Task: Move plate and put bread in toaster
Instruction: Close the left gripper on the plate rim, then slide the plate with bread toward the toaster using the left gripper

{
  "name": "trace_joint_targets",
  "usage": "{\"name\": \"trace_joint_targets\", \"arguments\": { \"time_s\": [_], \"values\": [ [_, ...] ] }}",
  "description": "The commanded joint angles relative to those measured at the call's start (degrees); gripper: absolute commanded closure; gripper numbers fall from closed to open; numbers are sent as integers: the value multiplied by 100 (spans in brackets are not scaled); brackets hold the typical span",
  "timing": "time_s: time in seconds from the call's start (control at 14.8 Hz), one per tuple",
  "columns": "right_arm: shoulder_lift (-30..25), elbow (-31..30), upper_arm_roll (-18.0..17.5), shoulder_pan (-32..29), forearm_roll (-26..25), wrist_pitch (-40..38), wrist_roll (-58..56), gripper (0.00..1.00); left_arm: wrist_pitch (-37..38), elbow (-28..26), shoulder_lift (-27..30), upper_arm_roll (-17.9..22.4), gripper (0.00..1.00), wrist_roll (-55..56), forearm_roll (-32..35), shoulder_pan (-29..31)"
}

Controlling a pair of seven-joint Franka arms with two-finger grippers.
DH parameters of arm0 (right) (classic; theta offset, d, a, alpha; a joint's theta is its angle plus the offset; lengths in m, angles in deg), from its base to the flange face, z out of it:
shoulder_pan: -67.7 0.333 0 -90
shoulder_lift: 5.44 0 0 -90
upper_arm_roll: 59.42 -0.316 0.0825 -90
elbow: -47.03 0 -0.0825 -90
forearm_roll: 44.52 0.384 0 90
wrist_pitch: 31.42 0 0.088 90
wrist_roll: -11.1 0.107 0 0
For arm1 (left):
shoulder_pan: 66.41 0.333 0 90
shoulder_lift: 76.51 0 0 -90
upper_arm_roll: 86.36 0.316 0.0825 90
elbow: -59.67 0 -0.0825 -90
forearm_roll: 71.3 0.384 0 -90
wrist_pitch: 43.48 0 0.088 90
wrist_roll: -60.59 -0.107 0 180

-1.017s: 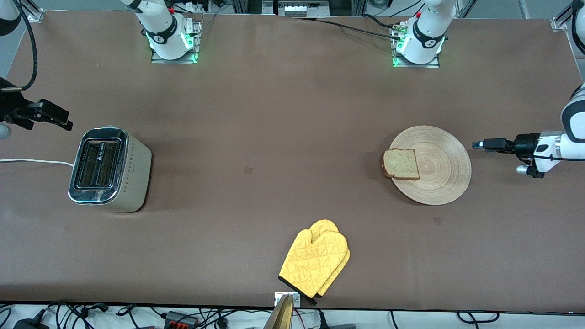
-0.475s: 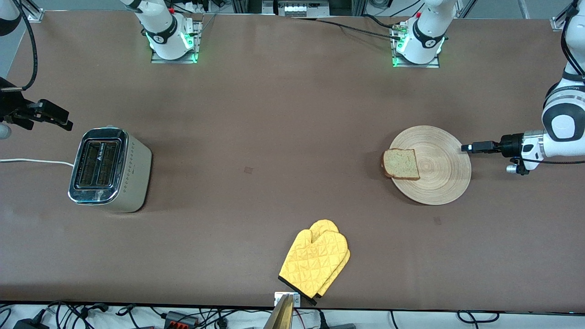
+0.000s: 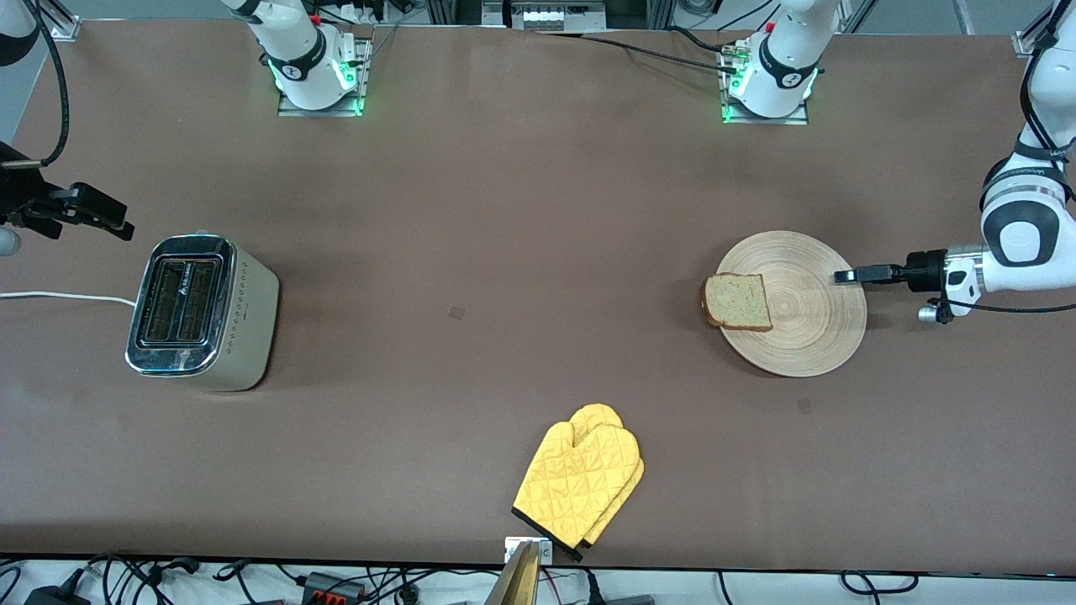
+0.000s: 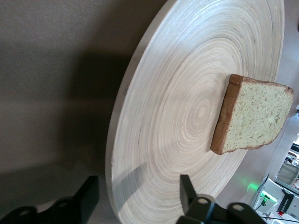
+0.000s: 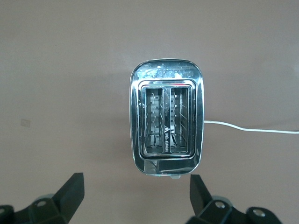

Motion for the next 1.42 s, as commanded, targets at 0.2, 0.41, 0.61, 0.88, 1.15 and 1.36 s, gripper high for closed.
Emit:
{"name": "trace_joint_targets", "arguments": {
  "time_s": [0.2,0.41,0.61,0.88,1.15,1.36],
  "values": [
    [-182,-181,-49,-55,-76,46,-74,0,104,124,-22,-65,82,-102,-162,14],
    [-182,-208,-49,-55,-76,54,-74,0,619,316,-117,-74,96,-93,-301,49],
    [-182,-217,-49,-55,-76,54,-74,0,1254,634,-162,-83,100,-40,-320,-4],
    [-182,-217,-49,-55,-76,54,-74,0,1667,827,-302,-354,100,-154,-731,-4],
    [-182,-217,-49,-55,-76,54,-74,0,1686,818,-425,-829,100,-67,-1092,-170],
    [-182,-217,-49,-55,-76,54,-74,0,1695,827,-470,-900,100,266,-1505,-714]
  ]
}}
